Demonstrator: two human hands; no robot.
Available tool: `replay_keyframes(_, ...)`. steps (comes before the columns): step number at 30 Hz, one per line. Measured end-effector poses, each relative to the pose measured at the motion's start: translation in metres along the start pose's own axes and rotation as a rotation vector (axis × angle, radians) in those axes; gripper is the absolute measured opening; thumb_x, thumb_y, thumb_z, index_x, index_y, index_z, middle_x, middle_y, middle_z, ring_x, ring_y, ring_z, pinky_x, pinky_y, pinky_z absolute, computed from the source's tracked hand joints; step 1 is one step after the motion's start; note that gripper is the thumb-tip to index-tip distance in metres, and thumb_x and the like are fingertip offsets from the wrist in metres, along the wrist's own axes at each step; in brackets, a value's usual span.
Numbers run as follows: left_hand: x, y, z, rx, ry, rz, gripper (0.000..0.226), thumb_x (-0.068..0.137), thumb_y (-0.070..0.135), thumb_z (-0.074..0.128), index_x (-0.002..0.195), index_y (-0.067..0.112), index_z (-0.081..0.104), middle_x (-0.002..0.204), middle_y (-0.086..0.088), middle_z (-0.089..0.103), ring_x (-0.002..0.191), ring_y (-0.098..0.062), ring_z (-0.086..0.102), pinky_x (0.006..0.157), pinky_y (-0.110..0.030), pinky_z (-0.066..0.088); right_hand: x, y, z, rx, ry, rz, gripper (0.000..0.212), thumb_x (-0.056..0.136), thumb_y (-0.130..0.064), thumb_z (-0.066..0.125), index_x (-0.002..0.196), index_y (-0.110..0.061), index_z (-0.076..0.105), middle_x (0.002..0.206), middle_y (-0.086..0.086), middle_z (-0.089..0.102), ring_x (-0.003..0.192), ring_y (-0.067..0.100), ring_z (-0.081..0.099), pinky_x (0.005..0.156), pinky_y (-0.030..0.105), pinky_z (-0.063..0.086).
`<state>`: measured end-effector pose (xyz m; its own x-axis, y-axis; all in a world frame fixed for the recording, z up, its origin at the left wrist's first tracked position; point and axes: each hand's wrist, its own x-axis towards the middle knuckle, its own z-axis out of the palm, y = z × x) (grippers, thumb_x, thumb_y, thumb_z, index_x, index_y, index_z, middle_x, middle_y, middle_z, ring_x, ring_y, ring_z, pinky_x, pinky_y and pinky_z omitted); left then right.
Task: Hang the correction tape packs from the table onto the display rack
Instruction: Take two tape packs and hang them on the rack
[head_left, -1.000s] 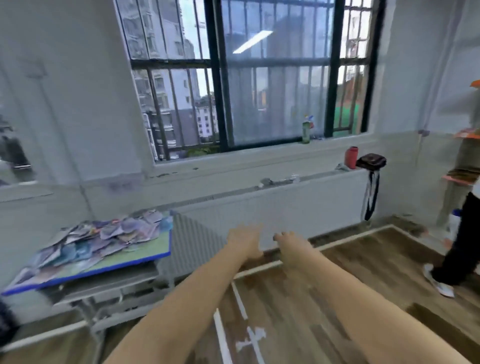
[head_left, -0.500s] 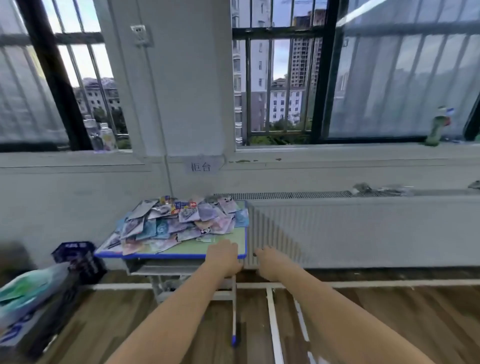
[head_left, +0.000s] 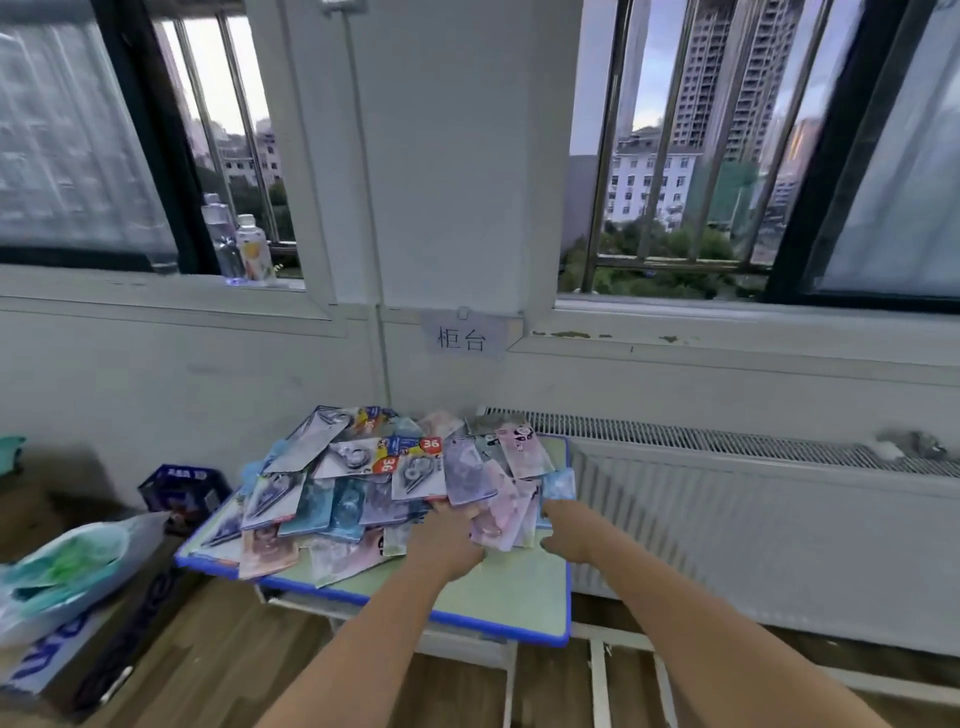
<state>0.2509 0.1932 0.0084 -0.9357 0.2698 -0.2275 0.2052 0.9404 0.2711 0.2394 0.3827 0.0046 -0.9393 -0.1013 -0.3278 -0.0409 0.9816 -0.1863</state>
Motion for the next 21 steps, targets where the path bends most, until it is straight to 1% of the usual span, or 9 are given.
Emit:
replay_keyframes(3, 0.034, -0.014, -0.002, 0.024, -0.017, 0.006, 0.052, 0.093, 0.035, 0.047, 0.144, 0.041, 0.038, 0.134, -0.008, 0.054, 0.118, -0.027, 0.053, 0.089, -0.034, 0.048, 0.042, 0.006, 0.003, 0.006, -0.031, 0.01, 0.05, 0.095, -0.023, 0.049, 0.14, -0.004, 0.036, 0.143, 0.015, 0.042, 0.129, 0.03, 0.043, 0.099, 0.033, 0.041)
replay_keyframes(5, 0.058, -0.021, -0.005, -0.009, -0.04, -0.036, 0.042, 0.095, 0.037, 0.046, 0.133, 0.021, 0.053, 0.124, -0.016, 0.057, 0.112, -0.031, 0.055, 0.088, -0.037, 0.047, 0.067, 0.009, 0.005, 0.026, -0.059, 0.013, 0.05, 0.096, -0.024, 0.049, 0.14, -0.005, 0.036, 0.143, 0.015, 0.042, 0.129, 0.029, 0.044, 0.097, 0.031, 0.039)
replay_keyframes(6, 0.071, -0.025, -0.006, -0.042, -0.052, -0.046, 0.043, 0.095, 0.04, 0.046, 0.125, 0.011, 0.057, 0.12, -0.019, 0.057, 0.11, -0.032, 0.055, 0.087, -0.038, 0.046, 0.081, 0.009, 0.005, 0.035, -0.07, 0.015, 0.049, 0.096, -0.024, 0.049, 0.14, -0.006, 0.036, 0.142, 0.015, 0.043, 0.128, 0.029, 0.044, 0.096, 0.031, 0.039)
replay_keyframes(8, 0.099, -0.033, -0.005, -0.087, -0.077, -0.05, 0.052, 0.095, 0.048, 0.046, 0.122, 0.005, 0.058, 0.117, -0.019, 0.059, 0.108, -0.033, 0.055, 0.086, -0.038, 0.046, 0.106, 0.011, 0.005, 0.073, -0.09, 0.041, 0.049, 0.096, -0.025, 0.05, 0.14, -0.007, 0.038, 0.139, 0.015, 0.045, 0.124, 0.029, 0.048, 0.095, 0.034, 0.043)
replay_keyframes(10, 0.127, -0.039, -0.007, -0.088, -0.072, -0.027, 0.044, 0.094, 0.04, 0.048, 0.116, 0.005, 0.06, 0.112, -0.017, 0.062, 0.104, -0.032, 0.059, 0.082, -0.037, 0.049, 0.13, 0.013, 0.005, 0.102, -0.093, 0.078, 0.049, 0.095, -0.025, 0.051, 0.14, -0.009, 0.039, 0.138, 0.014, 0.046, 0.122, 0.029, 0.05, 0.094, 0.035, 0.045)
replay_keyframes(13, 0.161, -0.044, -0.016, -0.041, -0.1, 0.012, 0.022, 0.093, 0.023, 0.048, 0.093, 0.004, 0.059, 0.101, -0.022, 0.061, 0.097, -0.035, 0.058, 0.077, -0.039, 0.047, 0.162, 0.016, 0.001, 0.124, -0.097, 0.124, 0.046, 0.095, -0.023, 0.051, 0.137, -0.006, 0.04, 0.136, 0.015, 0.049, 0.122, 0.029, 0.05, 0.093, 0.031, 0.042)
replay_keyframes(15, 0.183, -0.05, -0.016, 0.008, -0.128, 0.029, 0.026, 0.092, 0.024, 0.049, 0.095, 0.001, 0.059, 0.102, -0.021, 0.058, 0.1, -0.035, 0.055, 0.077, -0.038, 0.044, 0.181, 0.02, -0.004, 0.142, -0.095, 0.158, 0.044, 0.095, -0.021, 0.051, 0.134, -0.004, 0.042, 0.134, 0.016, 0.05, 0.121, 0.029, 0.05, 0.093, 0.031, 0.042)
replay_keyframes(18, 0.207, -0.058, -0.008, 0.047, -0.133, 0.044, 0.033, 0.091, 0.032, 0.049, 0.105, 0.004, 0.057, 0.111, -0.015, 0.056, 0.109, -0.031, 0.05, 0.083, -0.037, 0.043, 0.206, 0.028, -0.007, 0.185, -0.08, 0.204, 0.044, 0.094, -0.019, 0.051, 0.134, -0.005, 0.042, 0.135, 0.015, 0.05, 0.123, 0.029, 0.049, 0.095, 0.032, 0.041)
replay_keyframes(21, 0.219, -0.059, 0.001, 0.067, -0.176, 0.056, 0.032, 0.093, 0.027, 0.045, 0.115, 0.004, 0.051, 0.118, -0.016, 0.051, 0.114, -0.031, 0.044, 0.093, -0.037, 0.039, 0.227, 0.036, -0.007, 0.24, -0.07, 0.239, 0.046, 0.095, -0.021, 0.051, 0.137, -0.007, 0.04, 0.137, 0.013, 0.05, 0.126, 0.027, 0.048, 0.097, 0.03, 0.04)
